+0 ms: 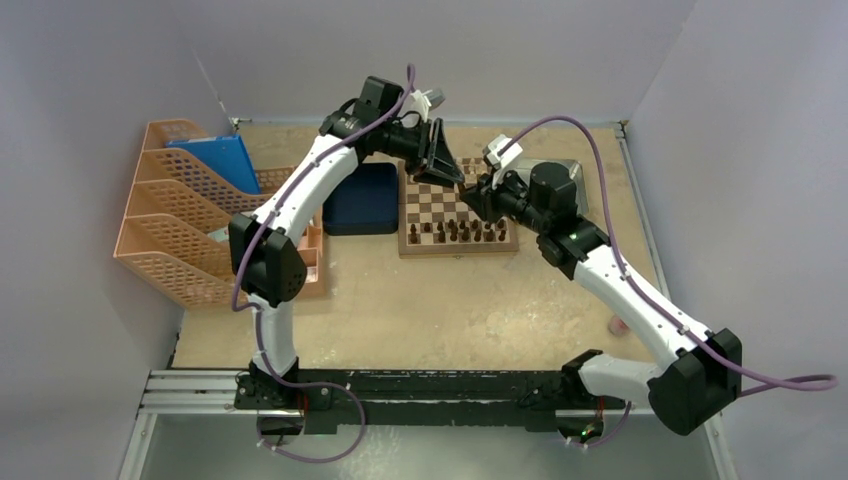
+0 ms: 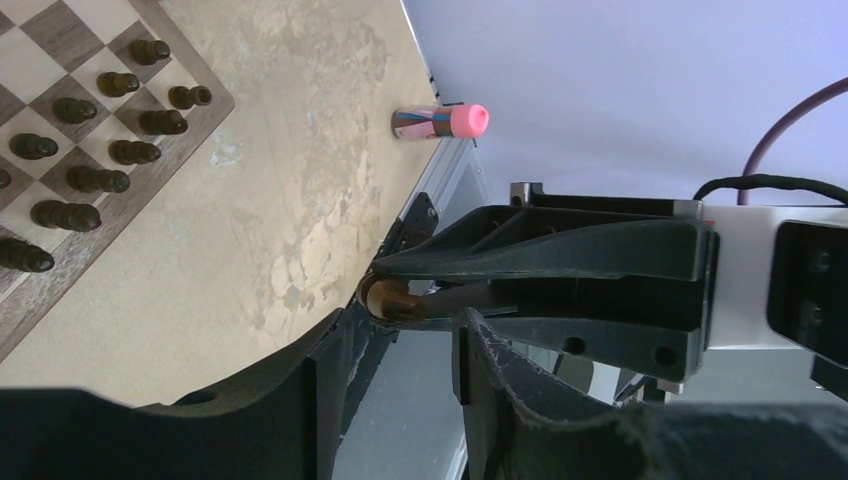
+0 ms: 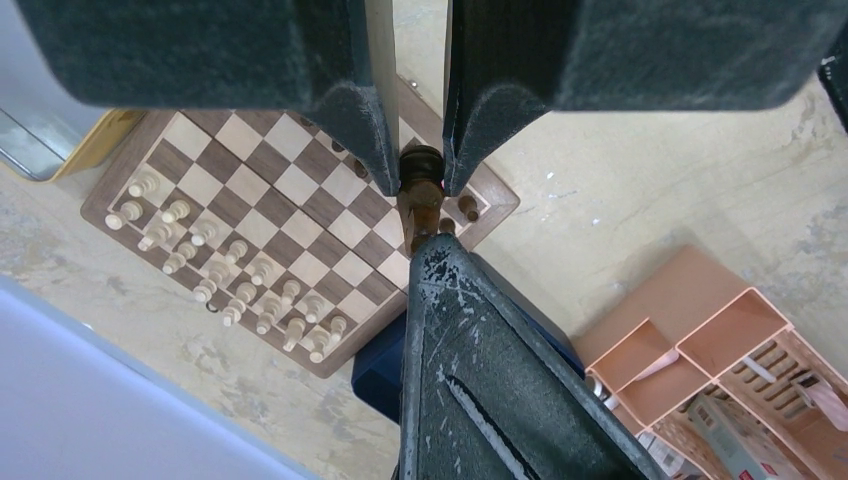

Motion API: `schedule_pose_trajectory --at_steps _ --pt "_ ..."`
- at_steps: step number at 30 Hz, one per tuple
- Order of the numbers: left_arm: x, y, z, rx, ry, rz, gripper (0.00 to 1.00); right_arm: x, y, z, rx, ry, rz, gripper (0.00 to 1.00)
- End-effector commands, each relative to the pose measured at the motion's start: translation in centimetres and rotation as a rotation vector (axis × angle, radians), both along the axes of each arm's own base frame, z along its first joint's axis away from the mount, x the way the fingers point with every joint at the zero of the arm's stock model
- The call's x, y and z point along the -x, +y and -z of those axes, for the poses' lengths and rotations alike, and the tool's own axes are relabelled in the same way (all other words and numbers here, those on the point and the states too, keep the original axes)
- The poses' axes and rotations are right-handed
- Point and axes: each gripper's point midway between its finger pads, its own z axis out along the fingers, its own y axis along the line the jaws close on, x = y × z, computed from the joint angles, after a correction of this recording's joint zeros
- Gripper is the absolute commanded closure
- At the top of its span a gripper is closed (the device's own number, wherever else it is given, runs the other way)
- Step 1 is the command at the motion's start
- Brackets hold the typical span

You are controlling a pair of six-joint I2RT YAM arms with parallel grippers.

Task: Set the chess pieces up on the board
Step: Place the chess piece on the chessboard.

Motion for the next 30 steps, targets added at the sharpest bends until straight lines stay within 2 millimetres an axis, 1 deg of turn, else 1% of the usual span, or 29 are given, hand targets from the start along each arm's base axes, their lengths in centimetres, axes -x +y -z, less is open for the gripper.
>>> schedule_pose_trajectory --at_steps 1,5,9,13,17,20,23,27,29,30 --pt "0.2 -0.1 -1.0 -0.008 -0.085 0.021 0.60 -0.1 0.6 -4.4 -0.046 -0.116 -0.025 0.90" --pt "0.1 -0.5 -0.7 -0.003 -0.083 0.031 0.60 0.0 0.7 -4.4 -0.053 -0.112 -0.028 0.90" --pt "0.3 -1.0 -1.1 0.023 -0.081 0.048 0.61 0.1 0.8 -4.5 -0.053 -0.109 -0.025 0.90" --pt "0.4 -1.0 -0.7 0.015 -0.071 0.053 0.66 0.1 0.9 -4.6 -0.057 -0.109 -0.018 0.91" --pt "0.6 -1.0 -0.5 0.011 -0.068 0.063 0.75 0.0 0.9 -4.5 -0.058 -0.105 -0.011 0.91" --pt "0.7 -0.9 -0.5 0.003 -0.072 0.061 0.78 -0.1 0.8 -4.3 -0.055 -0.098 -0.005 0.91" --pt "0.8 -0.8 -0.5 -0.001 -0.076 0.063 0.78 -0.2 0.8 -3.9 -0.047 -0.088 0.002 0.91" --pt "1.0 -0.8 -1.0 0.011 -0.067 0.071 0.73 -0.3 0.8 -3.8 -0.042 -0.089 0.001 0.91" --pt "1.3 -0.9 -1.2 0.027 -0.054 0.086 0.73 -0.5 0.9 -3.9 -0.039 -0.092 0.000 0.91" --pt "1.3 -0.9 -1.3 0.035 -0.054 0.091 0.75 -0.6 0.9 -3.9 -0.037 -0.093 0.002 0.90"
